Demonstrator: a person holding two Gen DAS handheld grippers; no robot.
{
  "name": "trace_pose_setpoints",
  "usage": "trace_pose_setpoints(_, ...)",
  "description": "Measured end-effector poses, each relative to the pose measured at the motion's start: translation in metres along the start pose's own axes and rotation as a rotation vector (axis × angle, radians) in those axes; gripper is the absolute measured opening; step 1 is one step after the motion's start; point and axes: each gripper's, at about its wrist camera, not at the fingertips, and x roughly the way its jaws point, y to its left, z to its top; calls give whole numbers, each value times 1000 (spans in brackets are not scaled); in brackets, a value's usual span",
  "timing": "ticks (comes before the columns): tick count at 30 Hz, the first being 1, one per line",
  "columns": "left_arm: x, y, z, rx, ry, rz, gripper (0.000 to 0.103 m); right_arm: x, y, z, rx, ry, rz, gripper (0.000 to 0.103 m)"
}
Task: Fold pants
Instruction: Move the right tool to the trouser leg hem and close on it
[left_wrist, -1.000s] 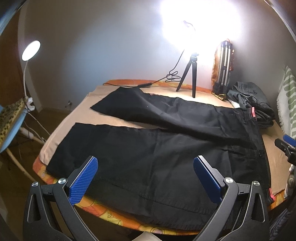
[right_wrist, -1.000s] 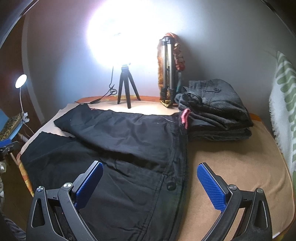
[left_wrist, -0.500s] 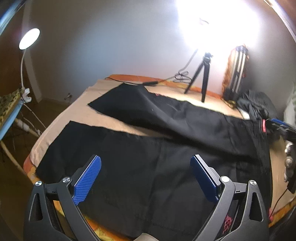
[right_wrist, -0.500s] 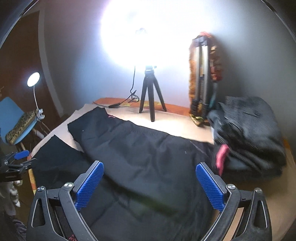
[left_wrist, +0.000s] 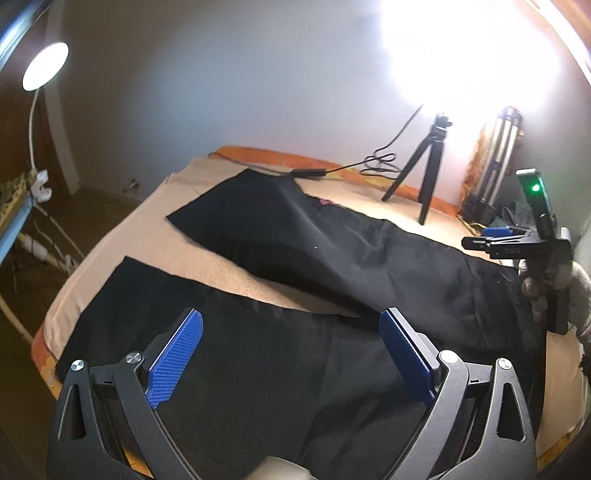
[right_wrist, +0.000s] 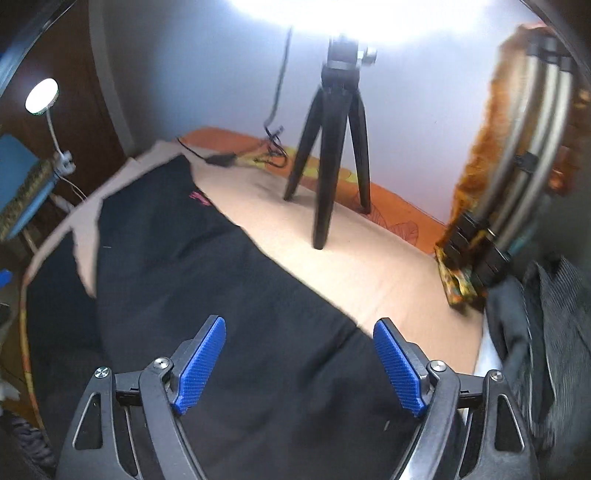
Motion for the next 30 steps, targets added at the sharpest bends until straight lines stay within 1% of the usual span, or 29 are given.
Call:
trace_pose_setpoints(3,11,3,0,-12,29,14,96,31,-12,8,6,50,2,84)
trace_pose_setpoints(6,18,7,-1,-20,46,18,96,50,-26,9,30,68,36,84)
trace_pose_setpoints(11,22,9,1,-24,37,27,96,70,-41,9,45,100,81,85)
trace_pose_setpoints(16,23,12,4,-39,29,29,96,83,-43,8,37,134,140,87)
trace_pose_setpoints(19,22,13,6,-41,19,40,96,86,-34,3,-15,140,117,92)
trace_pose_setpoints(23,19,18,10,-62,3,45,96,86,-23,0,-56,144,94,91)
trace_pose_setpoints(25,17,22,13,-74,-7,51,96,84,-16,-2,-70,127,91,80)
trace_pose_setpoints(26,16,23,14,-78,-11,56,96,83,-13,-4,-77,120,85,78)
trace_pose_setpoints(27,15,26,16,-85,-15,59,96,81,-10,-5,-75,113,88,70)
trace_pose_setpoints(28,14,27,16,-90,-18,59,96,78,-9,-6,-75,104,93,57)
trace_pose_setpoints(29,13,28,18,-95,-22,59,96,76,-7,-7,-80,97,94,49)
trace_pose_setpoints(30,12,29,18,-98,-26,61,96,74,-6,-8,-83,92,94,33)
